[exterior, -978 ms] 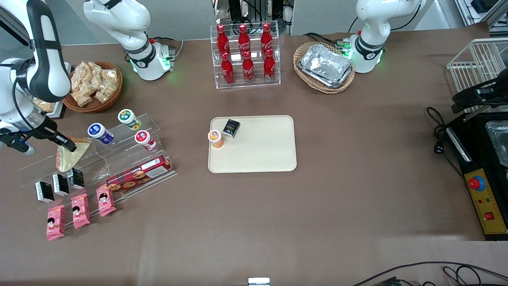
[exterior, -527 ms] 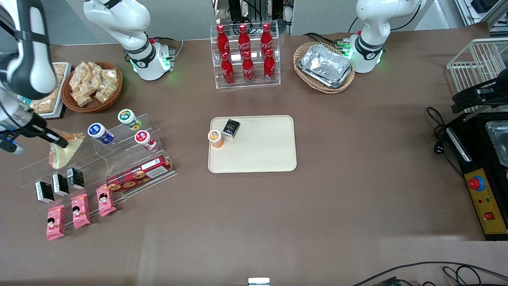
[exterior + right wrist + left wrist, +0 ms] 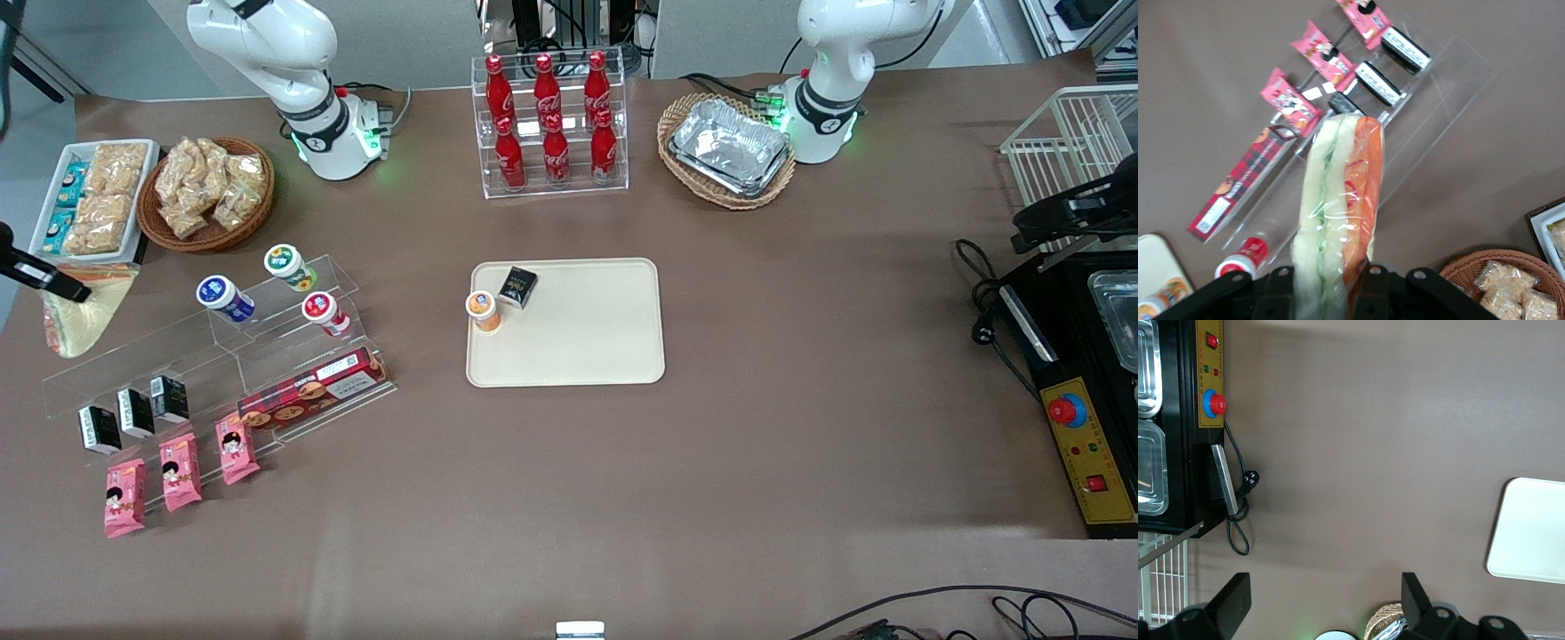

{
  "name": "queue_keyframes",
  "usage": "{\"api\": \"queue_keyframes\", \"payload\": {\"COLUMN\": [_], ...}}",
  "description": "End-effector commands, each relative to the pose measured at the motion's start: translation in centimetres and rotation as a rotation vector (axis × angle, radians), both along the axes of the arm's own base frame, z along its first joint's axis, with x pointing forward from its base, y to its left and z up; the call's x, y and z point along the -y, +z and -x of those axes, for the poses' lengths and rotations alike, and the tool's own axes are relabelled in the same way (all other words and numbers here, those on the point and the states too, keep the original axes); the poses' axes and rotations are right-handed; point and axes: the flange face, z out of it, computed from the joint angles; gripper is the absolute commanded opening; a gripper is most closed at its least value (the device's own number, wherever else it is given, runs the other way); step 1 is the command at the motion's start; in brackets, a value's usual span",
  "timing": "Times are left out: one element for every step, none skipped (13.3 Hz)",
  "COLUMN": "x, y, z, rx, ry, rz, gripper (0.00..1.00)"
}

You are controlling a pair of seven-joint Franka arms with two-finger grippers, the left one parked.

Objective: Place sandwich on tray
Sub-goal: 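Carry the held sandwich over to the cream tray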

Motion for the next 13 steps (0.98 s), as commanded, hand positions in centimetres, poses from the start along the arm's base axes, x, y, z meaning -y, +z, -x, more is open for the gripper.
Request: {"api": "queue_keyframes", "payload": {"x": [-4.4, -6.8, -9.5, -12.4, -15.1, -17.8, -20.6, -23.3, -25.4, -27.6, -30.5, -33.0, -34.9], "y": [2.4, 2.7, 3.0, 3.2, 3.3, 3.4, 3.5, 3.2, 2.4, 1.6, 1.7, 1.3, 0.2], "z": [-2.0, -2.6, -3.1, -3.4, -3.6, -3.7, -3.7, -3.8, -3.8, -4.0, -4.2, -4.5, -4.6], "rx": [0.009, 0.009, 0.010, 0.008, 0.002, 0.000, -0.003, -0.010, -0.025, -0.037, -0.021, -0.021, -0.038], "ry": [-0.017, -0.047, -0.082, -0.117, -0.154, -0.196, -0.232, -0.261, -0.304, -0.349, -0.382, -0.422, -0.470], "rz": [-0.028, -0.030, -0.030, -0.032, -0.034, -0.036, -0.039, -0.037, -0.033, -0.028, -0.034, -0.034, -0.024], "gripper": [0.00, 0.00, 0.00, 0.00, 0.00, 0.00, 0.00, 0.00, 0.00, 0.00, 0.00, 0.00, 0.00]}}
